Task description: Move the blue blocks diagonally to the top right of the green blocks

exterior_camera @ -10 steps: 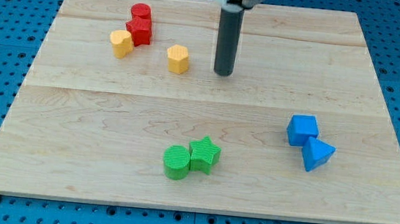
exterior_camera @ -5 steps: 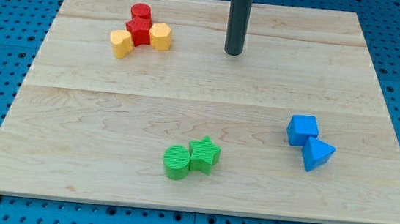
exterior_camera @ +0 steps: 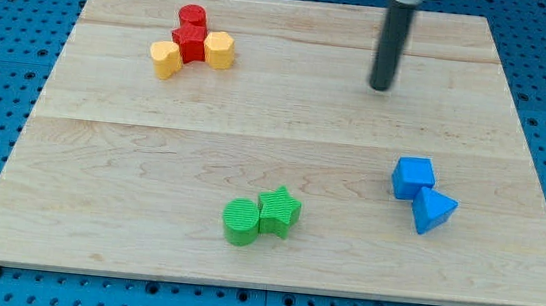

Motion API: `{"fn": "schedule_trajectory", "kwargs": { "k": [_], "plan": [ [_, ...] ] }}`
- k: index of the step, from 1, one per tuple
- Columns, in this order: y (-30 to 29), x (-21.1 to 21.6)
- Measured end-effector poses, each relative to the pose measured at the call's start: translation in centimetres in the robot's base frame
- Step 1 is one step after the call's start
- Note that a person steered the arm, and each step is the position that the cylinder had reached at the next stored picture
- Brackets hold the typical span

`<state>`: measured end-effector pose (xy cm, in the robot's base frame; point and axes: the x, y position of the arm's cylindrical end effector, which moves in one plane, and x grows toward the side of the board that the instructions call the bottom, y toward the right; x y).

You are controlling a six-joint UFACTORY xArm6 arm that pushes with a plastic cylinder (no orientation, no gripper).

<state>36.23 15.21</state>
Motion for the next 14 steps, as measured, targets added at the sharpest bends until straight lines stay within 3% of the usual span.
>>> {"fn": "schedule_trajectory", "kwargs": {
  "k": [1,2,3,4,6,7,8,10,14],
  "plan": [
    [4.8,2.9],
    [4.8,2.9],
    [7.4,5.9],
    [6.8,11.9],
    [4.9,14.3],
    [8.9,18.0],
    [3.3,19.7],
    [-2.3,13.4],
    [-0.5,10.7]
  ]
}}
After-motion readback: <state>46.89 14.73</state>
